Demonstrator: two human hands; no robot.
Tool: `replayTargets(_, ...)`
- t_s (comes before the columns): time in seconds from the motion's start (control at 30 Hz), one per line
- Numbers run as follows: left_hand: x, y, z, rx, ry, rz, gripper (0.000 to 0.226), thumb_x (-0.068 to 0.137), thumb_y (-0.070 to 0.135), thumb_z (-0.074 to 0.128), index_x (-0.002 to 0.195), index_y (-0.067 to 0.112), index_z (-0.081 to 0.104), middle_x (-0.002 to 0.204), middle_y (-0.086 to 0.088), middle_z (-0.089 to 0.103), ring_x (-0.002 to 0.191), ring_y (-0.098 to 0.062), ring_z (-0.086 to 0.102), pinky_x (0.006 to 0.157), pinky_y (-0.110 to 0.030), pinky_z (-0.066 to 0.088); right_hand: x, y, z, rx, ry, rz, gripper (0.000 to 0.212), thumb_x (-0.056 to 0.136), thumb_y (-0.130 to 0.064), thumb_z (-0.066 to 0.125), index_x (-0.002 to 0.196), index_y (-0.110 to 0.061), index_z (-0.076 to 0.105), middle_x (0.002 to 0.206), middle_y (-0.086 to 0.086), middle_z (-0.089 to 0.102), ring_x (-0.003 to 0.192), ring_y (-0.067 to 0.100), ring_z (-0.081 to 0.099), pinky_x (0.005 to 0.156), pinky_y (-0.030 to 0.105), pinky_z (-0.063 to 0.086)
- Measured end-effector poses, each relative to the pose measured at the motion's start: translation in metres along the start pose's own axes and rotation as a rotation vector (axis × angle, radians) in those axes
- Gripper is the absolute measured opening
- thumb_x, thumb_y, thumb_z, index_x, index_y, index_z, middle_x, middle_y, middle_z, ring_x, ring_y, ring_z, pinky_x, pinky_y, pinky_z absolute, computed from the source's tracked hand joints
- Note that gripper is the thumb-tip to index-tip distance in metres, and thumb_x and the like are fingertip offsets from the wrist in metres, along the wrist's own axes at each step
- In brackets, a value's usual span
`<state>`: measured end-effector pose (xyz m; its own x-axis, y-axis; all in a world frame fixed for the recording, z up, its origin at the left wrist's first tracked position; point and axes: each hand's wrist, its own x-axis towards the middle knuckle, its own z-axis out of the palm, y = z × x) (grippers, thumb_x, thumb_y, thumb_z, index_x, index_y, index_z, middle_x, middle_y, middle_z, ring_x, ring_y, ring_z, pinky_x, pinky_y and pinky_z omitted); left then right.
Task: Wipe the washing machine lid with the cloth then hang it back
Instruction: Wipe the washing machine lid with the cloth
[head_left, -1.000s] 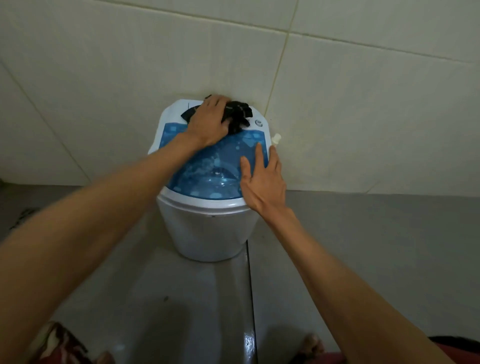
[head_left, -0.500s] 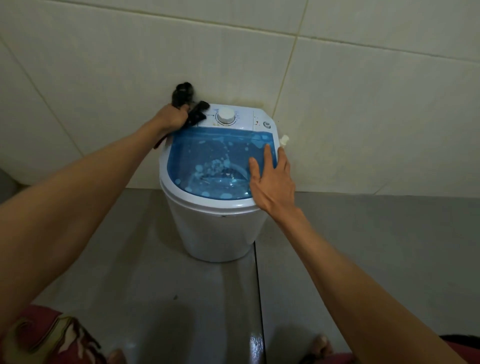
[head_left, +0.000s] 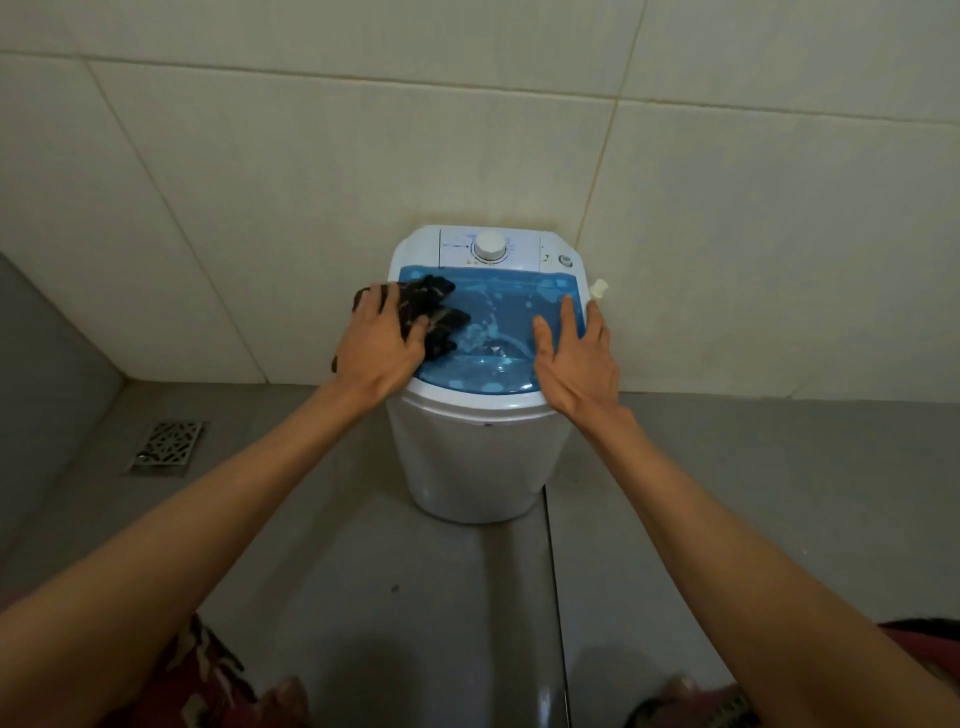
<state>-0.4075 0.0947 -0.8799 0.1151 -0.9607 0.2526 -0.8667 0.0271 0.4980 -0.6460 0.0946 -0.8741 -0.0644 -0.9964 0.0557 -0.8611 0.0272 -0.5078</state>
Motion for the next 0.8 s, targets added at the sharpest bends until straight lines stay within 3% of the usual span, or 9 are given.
replayTargets(0.07,-0.004,0.01,-0.002,0.129,-0.087,0.149,0.075,0.093,0.06,0.028,0.151,0.013,0.031,0.157,-0.012,0.031,0.145,-0.03,0.027,0.117,-0.047,0.025,0.0,0.0,-0.001,-0.002,0.0,-0.002,0.07,0.099,-0.063,0.016,0.158,-0.027,0.007,0.165,0.008,0.0,0.151,0.028,0.004,0.12,0.05,0.017)
replayTargets(0.2,0.025,0.035,-0.004,0.109,-0.339,0.175,0.085,0.088,0.075,0.01,0.156,0.024,0.018,0.165,-0.003,0.004,0.152,-0.02,-0.004,0.122,-0.045,-0.004,0.001,0.001,-0.001,-0.015,0.003,-0.007,0.071,0.098,-0.064,0.016,0.158,-0.026,0.007,0.165,0.008,0.001,0.151,0.028,0.006,0.119,0.05,0.017)
replayTargets(0.3,0.055,0.034,-0.008,0.252,-0.336,0.246,0.062,0.096,0.065,0.011,0.152,0.042,0.021,0.165,-0.007,0.0,0.152,-0.027,-0.006,0.122,-0.046,-0.001,0.002,0.001,-0.001,-0.009,0.008,-0.005,0.071,0.098,-0.064,0.016,0.158,-0.027,0.009,0.165,0.007,0.001,0.151,0.028,0.007,0.119,0.05,0.019)
replayTargets(0.4,0.068,0.044,-0.02,0.402,-0.209,0.327,0.055,0.098,0.053,0.033,0.151,0.039,0.03,0.157,-0.016,0.025,0.142,-0.036,0.026,0.114,-0.049,0.021,0.002,0.001,0.0,-0.013,0.01,-0.002,0.071,0.098,-0.065,0.016,0.158,-0.027,0.009,0.165,0.006,0.001,0.151,0.028,0.007,0.118,0.051,0.021)
replayTargets(0.47,0.066,0.061,-0.024,0.295,-0.226,0.191,0.06,0.094,0.042,0.042,0.15,0.022,0.034,0.146,-0.02,0.04,0.131,-0.038,0.041,0.106,-0.046,0.031,0.002,0.002,0.001,-0.01,0.015,-0.001,0.071,0.097,-0.065,0.016,0.158,-0.027,0.009,0.165,0.006,0.001,0.151,0.028,0.007,0.119,0.051,0.021)
replayTargets(0.53,0.064,0.073,-0.019,0.152,-0.272,-0.069,0.056,0.097,0.04,0.032,0.141,0.007,0.041,0.141,-0.022,0.045,0.125,-0.038,0.046,0.099,-0.043,0.036,0.003,0.001,0.001,-0.008,0.016,0.002,0.072,0.097,-0.065,0.016,0.158,-0.027,0.009,0.165,0.006,0.001,0.151,0.028,0.007,0.119,0.051,0.021)
replayTargets(0.63,0.057,0.084,0.004,0.223,-0.373,-0.176,0.065,0.1,0.046,0.022,0.143,0.001,0.039,0.154,-0.026,0.028,0.141,-0.039,0.029,0.114,-0.05,0.021,0.002,0.001,0.002,-0.01,0.017,0.001,0.071,0.098,-0.065,0.017,0.158,-0.027,0.009,0.165,0.006,0.001,0.151,0.027,0.006,0.119,0.051,0.02)
replayTargets(0.7,0.061,0.082,0.014,0.269,-0.377,-0.141,0.067,0.101,0.047,0.018,0.154,0.005,0.019,0.162,-0.021,0.006,0.15,-0.034,0.006,0.119,-0.051,0.0,0.002,0.001,0.002,-0.005,0.018,0.001,0.071,0.098,-0.065,0.017,0.158,-0.027,0.009,0.165,0.006,0.001,0.151,0.027,0.006,0.119,0.051,0.02)
replayTargets(0.8,0.085,0.064,0.014,0.279,-0.355,-0.012,0.062,0.102,0.04,0.018,0.157,0.013,0.007,0.164,-0.01,-0.005,0.152,-0.025,-0.004,0.12,-0.047,-0.008,0.002,0.001,0.002,0.0,0.023,-0.005,0.071,0.098,-0.065,0.018,0.158,-0.027,0.009,0.165,0.005,0.002,0.151,0.026,0.006,0.119,0.051,0.021)
